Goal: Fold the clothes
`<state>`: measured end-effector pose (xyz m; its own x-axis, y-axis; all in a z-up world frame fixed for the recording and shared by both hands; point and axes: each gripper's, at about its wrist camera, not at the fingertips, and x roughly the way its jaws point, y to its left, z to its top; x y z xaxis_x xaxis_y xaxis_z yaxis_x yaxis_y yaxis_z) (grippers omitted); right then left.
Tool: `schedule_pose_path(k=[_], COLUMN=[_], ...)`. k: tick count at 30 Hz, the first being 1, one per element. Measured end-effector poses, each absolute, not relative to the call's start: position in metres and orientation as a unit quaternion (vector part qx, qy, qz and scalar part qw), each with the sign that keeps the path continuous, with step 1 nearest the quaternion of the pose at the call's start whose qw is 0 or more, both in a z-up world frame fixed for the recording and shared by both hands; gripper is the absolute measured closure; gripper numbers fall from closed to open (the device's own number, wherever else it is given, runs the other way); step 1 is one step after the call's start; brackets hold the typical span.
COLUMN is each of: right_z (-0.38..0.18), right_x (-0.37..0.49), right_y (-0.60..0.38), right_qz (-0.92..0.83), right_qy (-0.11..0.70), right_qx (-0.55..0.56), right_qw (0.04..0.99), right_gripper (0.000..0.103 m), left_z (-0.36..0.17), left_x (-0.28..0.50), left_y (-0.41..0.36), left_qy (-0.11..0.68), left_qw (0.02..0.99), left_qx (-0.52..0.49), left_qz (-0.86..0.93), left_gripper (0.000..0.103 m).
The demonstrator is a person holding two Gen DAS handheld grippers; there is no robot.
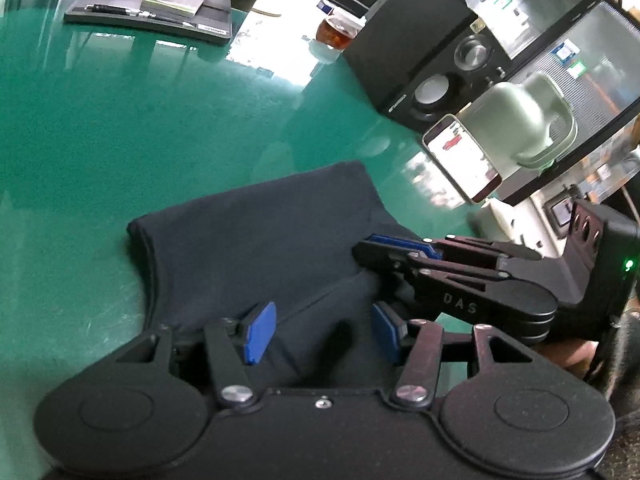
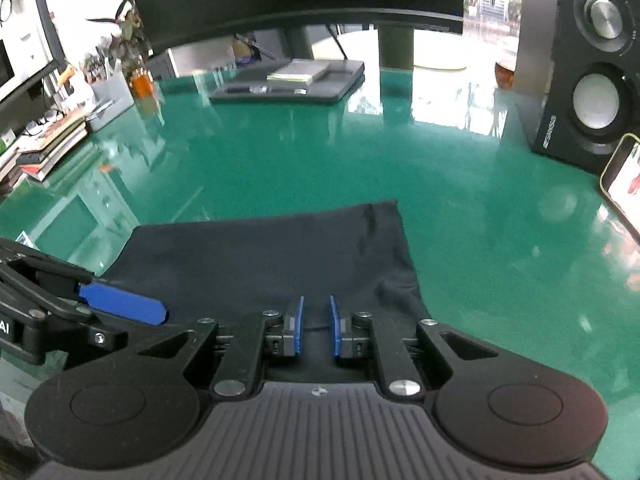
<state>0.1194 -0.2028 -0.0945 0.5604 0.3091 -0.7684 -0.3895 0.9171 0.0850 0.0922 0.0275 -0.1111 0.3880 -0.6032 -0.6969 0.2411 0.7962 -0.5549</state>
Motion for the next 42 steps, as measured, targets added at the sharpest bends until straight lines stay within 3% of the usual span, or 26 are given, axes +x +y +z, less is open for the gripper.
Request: schedule_pose_path(k=[17,22,29,37,42], right_z=[-0.097,-0.073,-0.068,-0.083,-0.070], right_x=[0.118,0.096,0.081,0.079,0.080], right_y=[-0.206,-0.205,-0.224,-0.228,-0.222], right_qz=[0.198,0.204,0.148,0.156,0.168], right_qy=[0.415,0.394,0.392,0.407,0.408], right_qx=[-0.040,-0.037,-0.067,-0.083,-0.065], right_qw=[0.887,0.895,0.906,0.896,0.895], right_gripper=[0.095,0.092,0.092,0.092,0.089], left_z=[-0.113,-0.095,-0.098,-0.102,-0.090], left_x=[0.090,0.079,0.075,0.078,0.090], left_y=[0.027,0.028,0.026,0.025,0.027], left_qy=[0.479,0.464,0.477,0.494,0.481], left_qw=[0.817,0.825,0.819,0.811,0.821], left_qx=[-0.183,-0.182,-0.183,-0.176,-0.176], left_qz=[-0.263,-0.265,-0.260,-0.259,-0.252], left_gripper=[0.051,0.040,0.048,0.048,0.041])
